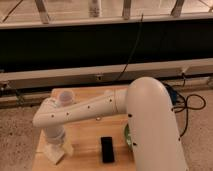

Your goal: Place the white sponge in the ceramic cup

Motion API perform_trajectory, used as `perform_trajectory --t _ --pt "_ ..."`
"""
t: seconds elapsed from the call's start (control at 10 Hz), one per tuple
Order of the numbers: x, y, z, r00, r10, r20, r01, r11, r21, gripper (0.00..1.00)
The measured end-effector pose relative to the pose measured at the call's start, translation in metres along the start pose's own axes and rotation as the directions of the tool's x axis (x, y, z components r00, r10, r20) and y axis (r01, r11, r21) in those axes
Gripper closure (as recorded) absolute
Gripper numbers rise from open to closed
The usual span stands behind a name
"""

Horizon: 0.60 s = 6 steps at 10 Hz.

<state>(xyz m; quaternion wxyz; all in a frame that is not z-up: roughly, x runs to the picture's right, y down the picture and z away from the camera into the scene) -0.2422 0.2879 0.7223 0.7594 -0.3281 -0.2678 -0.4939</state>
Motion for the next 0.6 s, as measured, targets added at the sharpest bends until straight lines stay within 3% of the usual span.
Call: perform_trajectory --t 0.1,0.2,0.6 --pt "-0.004 -0.002 0.002 1.0 -0.004 0.016 0.003 0.999 0.043 0.2" --pt "-0.007 -0.005 0.005 1.0 -0.013 0.022 0.011 0.998 0.063 0.2" --pt "-0.011 -0.016 0.026 0.998 -0.067 0.019 0.065 0.992 0.104 0.2"
